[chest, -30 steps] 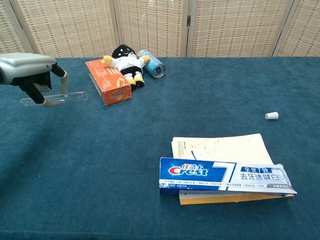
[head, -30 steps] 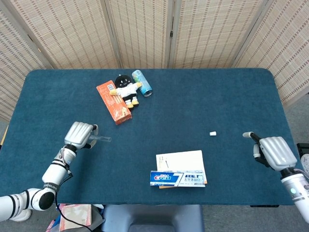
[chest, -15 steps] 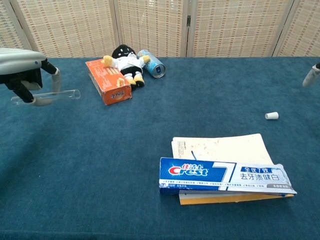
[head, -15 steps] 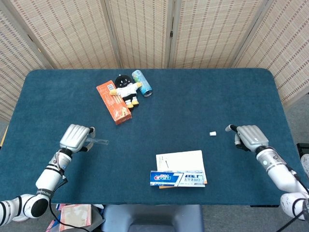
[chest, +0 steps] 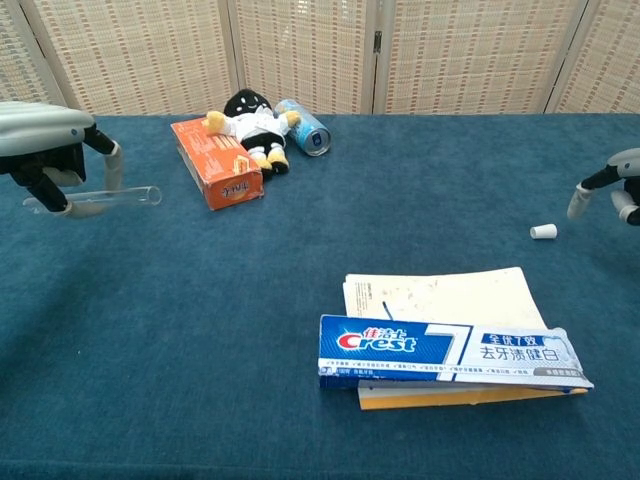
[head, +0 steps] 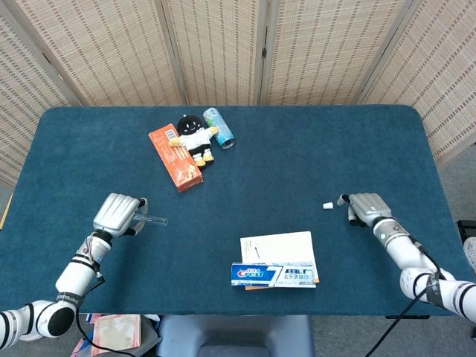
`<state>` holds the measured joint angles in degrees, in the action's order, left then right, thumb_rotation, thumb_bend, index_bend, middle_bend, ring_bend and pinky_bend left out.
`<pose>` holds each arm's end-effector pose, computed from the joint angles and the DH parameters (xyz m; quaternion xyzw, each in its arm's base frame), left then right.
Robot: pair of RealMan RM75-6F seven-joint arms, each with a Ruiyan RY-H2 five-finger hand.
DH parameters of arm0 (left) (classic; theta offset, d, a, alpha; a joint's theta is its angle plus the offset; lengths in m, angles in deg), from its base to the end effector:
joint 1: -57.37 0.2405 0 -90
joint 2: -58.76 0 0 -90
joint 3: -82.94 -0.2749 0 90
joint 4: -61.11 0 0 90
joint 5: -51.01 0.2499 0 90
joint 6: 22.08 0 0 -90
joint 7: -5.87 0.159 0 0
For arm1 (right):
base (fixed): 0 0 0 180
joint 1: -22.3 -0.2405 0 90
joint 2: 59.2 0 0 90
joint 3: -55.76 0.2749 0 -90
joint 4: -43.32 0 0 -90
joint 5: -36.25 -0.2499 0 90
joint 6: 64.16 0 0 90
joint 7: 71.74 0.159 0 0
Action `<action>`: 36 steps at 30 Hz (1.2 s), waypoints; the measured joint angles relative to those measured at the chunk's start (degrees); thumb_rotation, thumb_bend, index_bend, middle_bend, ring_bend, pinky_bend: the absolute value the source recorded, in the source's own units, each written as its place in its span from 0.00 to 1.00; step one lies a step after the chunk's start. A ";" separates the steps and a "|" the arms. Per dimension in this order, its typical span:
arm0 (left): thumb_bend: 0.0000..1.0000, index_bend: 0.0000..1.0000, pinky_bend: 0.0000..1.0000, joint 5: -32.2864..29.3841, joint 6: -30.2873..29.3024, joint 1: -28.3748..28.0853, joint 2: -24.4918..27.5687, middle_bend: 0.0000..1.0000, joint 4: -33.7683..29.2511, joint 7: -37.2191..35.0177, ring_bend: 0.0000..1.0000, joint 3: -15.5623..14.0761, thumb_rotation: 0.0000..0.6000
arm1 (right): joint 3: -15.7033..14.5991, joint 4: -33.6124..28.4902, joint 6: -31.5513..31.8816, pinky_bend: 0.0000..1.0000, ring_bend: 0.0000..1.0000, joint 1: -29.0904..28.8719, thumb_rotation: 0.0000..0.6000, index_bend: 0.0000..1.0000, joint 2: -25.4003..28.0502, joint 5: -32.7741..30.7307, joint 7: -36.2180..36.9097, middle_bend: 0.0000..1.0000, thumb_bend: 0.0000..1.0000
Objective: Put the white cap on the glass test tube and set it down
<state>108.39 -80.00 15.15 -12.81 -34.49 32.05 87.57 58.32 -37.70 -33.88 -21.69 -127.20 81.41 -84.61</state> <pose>-0.2037 0.3746 0.0273 -0.7524 -0.3374 -0.2885 0.4866 -0.3098 -0.4012 0.0433 0.7115 -0.5145 0.1457 0.4559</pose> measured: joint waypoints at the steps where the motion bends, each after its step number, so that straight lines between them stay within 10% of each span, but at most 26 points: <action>1: 0.34 0.56 1.00 -0.04 0.06 0.05 -0.05 1.00 0.07 0.06 1.00 0.01 1.00 | -0.36 0.79 -0.33 0.93 1.00 -0.42 1.00 0.25 -0.54 -0.64 -0.14 0.97 0.98; 36: 0.34 0.56 1.00 0.95 1.19 0.98 -0.99 1.00 1.28 -0.32 1.00 0.08 1.00 | -3.86 -0.72 3.37 0.93 1.00 -5.54 1.00 0.25 -3.00 -1.59 -3.08 0.97 0.98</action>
<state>109.34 -78.82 16.13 -13.80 -33.21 31.72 87.65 54.45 -38.42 -30.51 -27.23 -130.20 79.82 -87.69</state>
